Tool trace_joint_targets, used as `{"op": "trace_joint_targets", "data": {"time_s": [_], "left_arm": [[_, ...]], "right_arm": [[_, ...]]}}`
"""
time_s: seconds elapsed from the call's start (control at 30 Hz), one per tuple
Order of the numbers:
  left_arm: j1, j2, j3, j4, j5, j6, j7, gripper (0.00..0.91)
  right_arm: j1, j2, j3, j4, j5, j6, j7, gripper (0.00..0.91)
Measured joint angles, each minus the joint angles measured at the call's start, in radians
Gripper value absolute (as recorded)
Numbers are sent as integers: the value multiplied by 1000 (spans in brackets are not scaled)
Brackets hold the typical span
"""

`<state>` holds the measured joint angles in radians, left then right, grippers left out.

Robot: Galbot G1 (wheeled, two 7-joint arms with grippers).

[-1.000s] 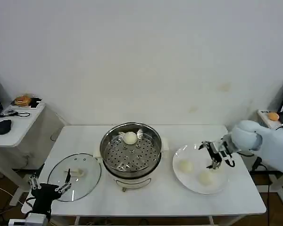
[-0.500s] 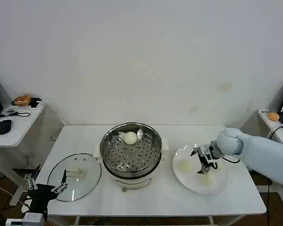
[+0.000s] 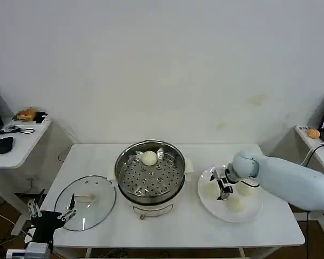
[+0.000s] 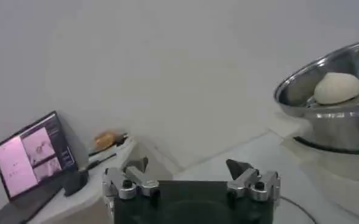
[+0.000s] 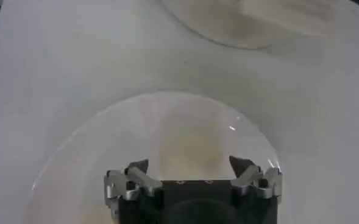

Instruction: Take steamed baozi put them in steamer then cover it.

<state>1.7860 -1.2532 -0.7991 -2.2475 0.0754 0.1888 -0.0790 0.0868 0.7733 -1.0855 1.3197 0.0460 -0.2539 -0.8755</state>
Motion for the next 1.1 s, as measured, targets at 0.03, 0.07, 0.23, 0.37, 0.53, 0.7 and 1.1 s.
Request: {"op": "trace_joint_targets", "data": {"time_s": [0.03,0.07,0.23,0.37,0.53,0.7,1.1], "left_arm": [[0,0,0,0,0,0,0,907],[0,0,0,0,0,0,0,907],[-1,-1,0,-2,0,0,0,907],[2,-1,-4,-2,-1,0,0,907],[2,-4,-4,-7,-1,0,0,907],[2,-6,-3,-10,-1,0,0,907],[-8,5,1,-11,-5,3,0,907]], "right_arm": [[-2,5,1,-5,-2,-1,0,746],[-4,9,3,-10,-3,-3,0,725],[-12,27,6,-23,-6,-13,-1,655],[-12,33,9,-29,-8,-21,-3,625],[-1,30,2,-27,-8,-25,-14,595],[23,18,-5,-14,-1,-30,-23,595],[160,-48,-23,51,52,-39,-38,605]]}}
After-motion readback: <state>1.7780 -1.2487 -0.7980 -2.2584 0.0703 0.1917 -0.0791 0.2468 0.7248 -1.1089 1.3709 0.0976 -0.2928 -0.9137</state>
